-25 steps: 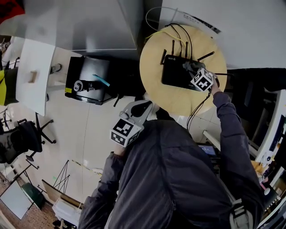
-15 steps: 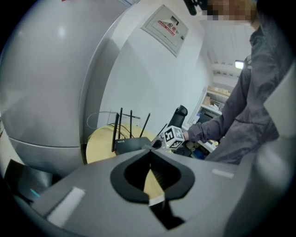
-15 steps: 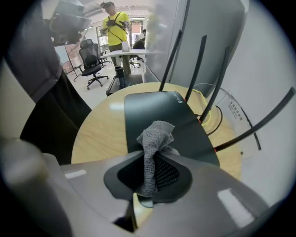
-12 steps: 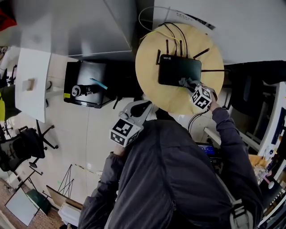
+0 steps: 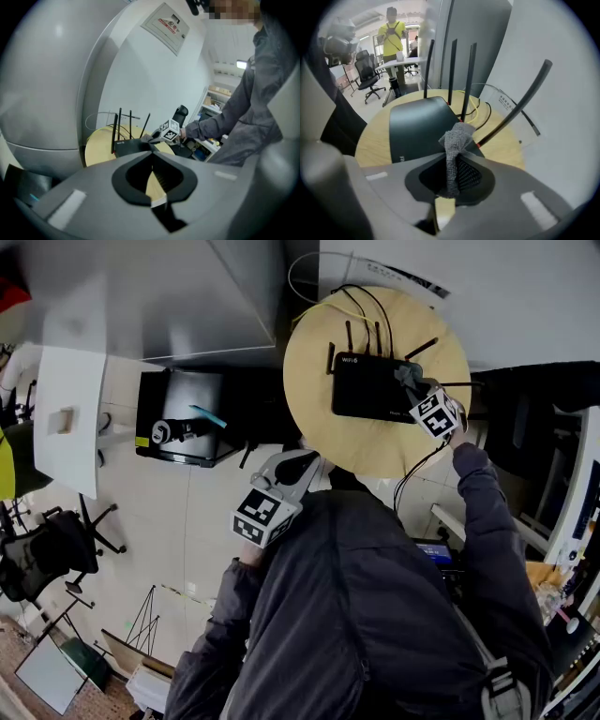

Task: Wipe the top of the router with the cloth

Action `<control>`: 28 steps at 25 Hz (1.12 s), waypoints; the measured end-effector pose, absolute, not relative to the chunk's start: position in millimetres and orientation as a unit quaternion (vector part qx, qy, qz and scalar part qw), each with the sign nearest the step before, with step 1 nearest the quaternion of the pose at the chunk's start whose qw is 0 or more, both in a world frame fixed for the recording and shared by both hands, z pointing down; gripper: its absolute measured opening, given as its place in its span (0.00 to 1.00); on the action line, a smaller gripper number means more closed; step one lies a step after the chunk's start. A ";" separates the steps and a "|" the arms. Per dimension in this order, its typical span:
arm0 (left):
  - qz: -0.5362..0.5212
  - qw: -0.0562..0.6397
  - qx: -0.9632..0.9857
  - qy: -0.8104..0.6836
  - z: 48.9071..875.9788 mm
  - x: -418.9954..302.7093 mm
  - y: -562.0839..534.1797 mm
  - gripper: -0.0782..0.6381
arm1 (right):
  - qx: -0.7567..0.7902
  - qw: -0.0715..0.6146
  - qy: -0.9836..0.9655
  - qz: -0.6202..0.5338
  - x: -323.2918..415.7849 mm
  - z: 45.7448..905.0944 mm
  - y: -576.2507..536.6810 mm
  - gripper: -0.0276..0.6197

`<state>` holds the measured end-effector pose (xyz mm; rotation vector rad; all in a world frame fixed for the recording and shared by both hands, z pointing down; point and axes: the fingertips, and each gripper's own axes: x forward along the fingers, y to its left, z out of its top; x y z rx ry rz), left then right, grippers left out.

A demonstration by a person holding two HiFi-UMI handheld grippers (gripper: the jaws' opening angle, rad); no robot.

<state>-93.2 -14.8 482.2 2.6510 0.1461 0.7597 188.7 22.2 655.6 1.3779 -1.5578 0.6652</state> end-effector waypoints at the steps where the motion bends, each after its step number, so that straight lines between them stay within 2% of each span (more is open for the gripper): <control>1: 0.270 0.187 0.943 0.053 481.7 -93.1 -14.5 0.11 | 0.558 0.476 -0.625 0.267 195.5 659.0 20.5 0.09; 4: 0.271 0.186 0.943 0.055 481.5 -92.8 -14.3 0.11 | 0.534 0.514 -0.617 0.267 200.1 673.6 24.4 0.09; 7: 0.270 0.189 0.943 0.055 481.3 -92.1 -14.9 0.11 | 0.526 0.519 -0.621 0.263 192.8 674.5 32.6 0.09; 23: 0.267 0.175 0.944 0.088 481.1 -78.3 -15.4 0.11 | 0.475 0.489 -0.661 0.314 98.3 685.7 105.8 0.09; 28: 0.267 0.173 0.942 0.102 481.4 -77.4 -14.4 0.11 | 0.516 0.432 -0.674 0.304 68.6 653.9 92.5 0.09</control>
